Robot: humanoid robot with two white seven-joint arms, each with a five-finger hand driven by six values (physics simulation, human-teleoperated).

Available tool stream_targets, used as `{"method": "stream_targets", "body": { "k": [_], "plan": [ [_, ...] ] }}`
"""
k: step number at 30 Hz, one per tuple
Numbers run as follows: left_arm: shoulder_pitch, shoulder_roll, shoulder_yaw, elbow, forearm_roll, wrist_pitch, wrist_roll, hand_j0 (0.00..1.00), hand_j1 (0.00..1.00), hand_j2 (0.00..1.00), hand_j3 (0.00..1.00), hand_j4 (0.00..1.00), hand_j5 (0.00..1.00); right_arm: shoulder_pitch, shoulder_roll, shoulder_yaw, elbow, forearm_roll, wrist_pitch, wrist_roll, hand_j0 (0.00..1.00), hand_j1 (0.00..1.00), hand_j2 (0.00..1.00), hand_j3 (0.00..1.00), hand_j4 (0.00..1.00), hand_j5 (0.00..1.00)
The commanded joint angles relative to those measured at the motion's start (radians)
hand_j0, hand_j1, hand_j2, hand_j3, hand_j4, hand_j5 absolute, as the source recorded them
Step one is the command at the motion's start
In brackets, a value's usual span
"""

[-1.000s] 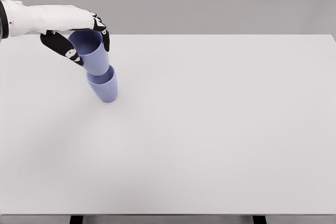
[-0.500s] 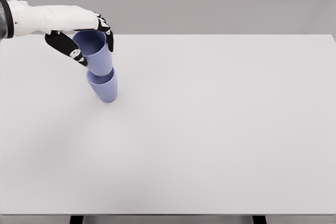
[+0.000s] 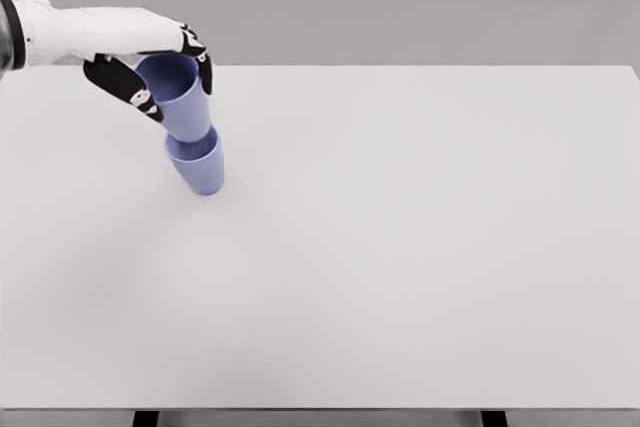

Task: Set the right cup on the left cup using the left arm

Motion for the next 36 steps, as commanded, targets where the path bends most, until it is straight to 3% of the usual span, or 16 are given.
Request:
{"method": "stream_targets", "body": {
  "k": [1, 4, 31, 34, 36],
  "plan": [
    [0.0, -0.001, 0.001, 0.022, 0.002, 0.002, 0.0, 0.52, 0.52, 0.52, 0.52, 0.52, 0.52, 0.0, 0.0, 0.0, 0.0, 0.001, -0.001, 0.0, 1.0, 1.0, 1.0, 1.0, 1.0, 1.0],
    [0.002, -0.035, 0.0, 0.054, -0.001, 0.0, 0.0, 0.52, 0.52, 0.52, 0.52, 0.52, 0.52, 0.0, 0.0, 0.0, 0.0, 0.001, -0.001, 0.0, 1.0, 1.0, 1.0, 1.0, 1.0, 1.0],
    [0.011, -0.034, -0.012, 0.046, -0.004, 0.0, 0.0, 0.53, 0.53, 0.53, 0.53, 0.53, 0.53, 0.0, 0.0, 0.0, 0.0, 0.001, -0.001, 0.0, 1.0, 1.0, 1.0, 1.0, 1.0, 1.0],
    [0.009, -0.034, -0.012, 0.048, -0.006, 0.0, 0.0, 0.66, 0.66, 0.66, 0.66, 0.66, 0.66, 0.0, 0.0, 0.0, 0.0, 0.001, -0.001, 0.0, 1.0, 1.0, 1.0, 1.0, 1.0, 1.0],
    [0.006, -0.032, -0.012, 0.049, -0.006, 0.002, 0.0, 0.89, 0.89, 0.89, 0.89, 0.89, 0.89, 0.0, 0.0, 0.0, 0.0, 0.001, 0.001, 0.0, 1.0, 1.0, 1.0, 1.0, 1.0, 1.0]
  ]
}}
